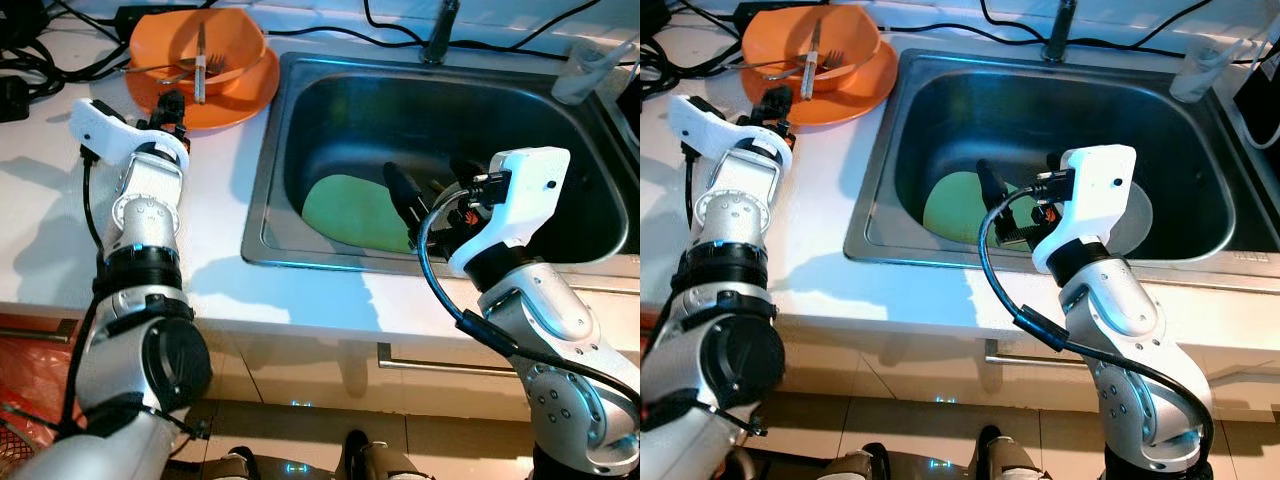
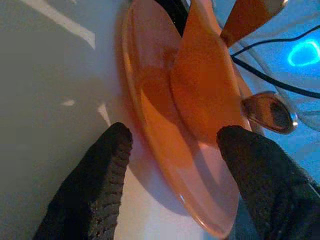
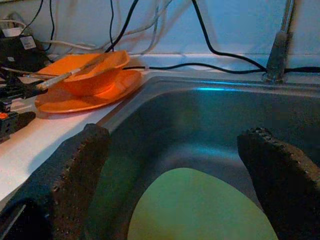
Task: Kitchen organization
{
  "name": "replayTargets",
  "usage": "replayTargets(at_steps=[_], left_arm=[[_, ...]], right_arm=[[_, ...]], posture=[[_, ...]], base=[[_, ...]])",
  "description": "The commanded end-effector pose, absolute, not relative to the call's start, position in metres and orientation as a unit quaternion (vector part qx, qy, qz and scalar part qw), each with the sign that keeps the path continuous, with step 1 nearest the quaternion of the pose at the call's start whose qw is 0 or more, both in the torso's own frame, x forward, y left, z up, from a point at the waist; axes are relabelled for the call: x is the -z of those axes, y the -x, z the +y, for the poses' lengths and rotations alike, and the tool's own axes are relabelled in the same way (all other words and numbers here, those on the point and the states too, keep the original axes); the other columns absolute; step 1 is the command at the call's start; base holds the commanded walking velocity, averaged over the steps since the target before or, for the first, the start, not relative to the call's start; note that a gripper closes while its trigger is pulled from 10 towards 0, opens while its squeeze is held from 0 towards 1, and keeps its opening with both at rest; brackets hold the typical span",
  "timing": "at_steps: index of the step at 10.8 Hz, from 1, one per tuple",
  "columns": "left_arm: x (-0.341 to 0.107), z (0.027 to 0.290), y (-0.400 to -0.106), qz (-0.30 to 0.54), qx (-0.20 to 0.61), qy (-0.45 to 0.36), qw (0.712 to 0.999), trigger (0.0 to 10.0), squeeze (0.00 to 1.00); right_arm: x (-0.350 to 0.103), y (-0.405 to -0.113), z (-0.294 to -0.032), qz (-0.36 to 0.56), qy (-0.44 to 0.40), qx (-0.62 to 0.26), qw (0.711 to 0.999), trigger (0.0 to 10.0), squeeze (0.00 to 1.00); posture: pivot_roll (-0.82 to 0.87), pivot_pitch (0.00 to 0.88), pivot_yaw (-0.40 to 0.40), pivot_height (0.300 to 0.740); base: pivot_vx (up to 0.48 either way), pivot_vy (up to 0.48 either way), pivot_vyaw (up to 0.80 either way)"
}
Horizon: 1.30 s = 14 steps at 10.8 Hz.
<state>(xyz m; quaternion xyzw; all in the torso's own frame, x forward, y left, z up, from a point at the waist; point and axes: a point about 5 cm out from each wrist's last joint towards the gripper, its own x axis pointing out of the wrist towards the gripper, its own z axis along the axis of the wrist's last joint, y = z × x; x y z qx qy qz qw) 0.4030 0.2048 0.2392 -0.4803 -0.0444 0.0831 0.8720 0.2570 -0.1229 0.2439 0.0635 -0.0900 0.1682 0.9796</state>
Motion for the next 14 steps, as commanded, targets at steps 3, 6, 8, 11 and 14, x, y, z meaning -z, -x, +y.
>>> replayTargets(at_steps=[3,6,8,11,14], left_arm=[[-0.158,0.188,-0.394,0.142,-0.14,0.505,0.839,10.0,0.0],[-0.154,0.198,-0.396,0.147,-0.163,0.512,0.83,9.8,0.0],[-0.154,0.209,-0.396,0.14,-0.186,0.513,0.827,0.0,0.0],[-0.157,0.214,-0.397,0.132,-0.185,0.522,0.822,0.5,0.0],[-0.159,0.213,-0.399,0.13,-0.179,0.528,0.82,0.0,0.0]], right_arm=[[-0.248,-0.258,-0.125,-0.101,-0.059,-0.166,0.979,10.0,0.0],[-0.248,-0.258,-0.125,-0.102,-0.054,-0.164,0.98,10.0,0.0],[-0.249,-0.256,-0.127,-0.104,-0.051,-0.16,0.98,10.0,0.0],[-0.249,-0.256,-0.128,-0.104,-0.048,-0.158,0.981,10.0,0.0],[-0.248,-0.256,-0.128,-0.104,-0.046,-0.158,0.981,10.0,0.0]], posture=[[-0.27,0.228,-0.067,0.74],[-0.28,0.228,-0.06,0.74],[-0.29,0.226,-0.056,0.74],[-0.3,0.22,-0.052,0.74],[-0.3,0.222,-0.052,0.74]], base=[[0.0,0.0,0.0],[0.0,0.0,0.0],[0.0,0.0,0.0],[0.0,0.0,0.0],[0.0,0.0,0.0]])
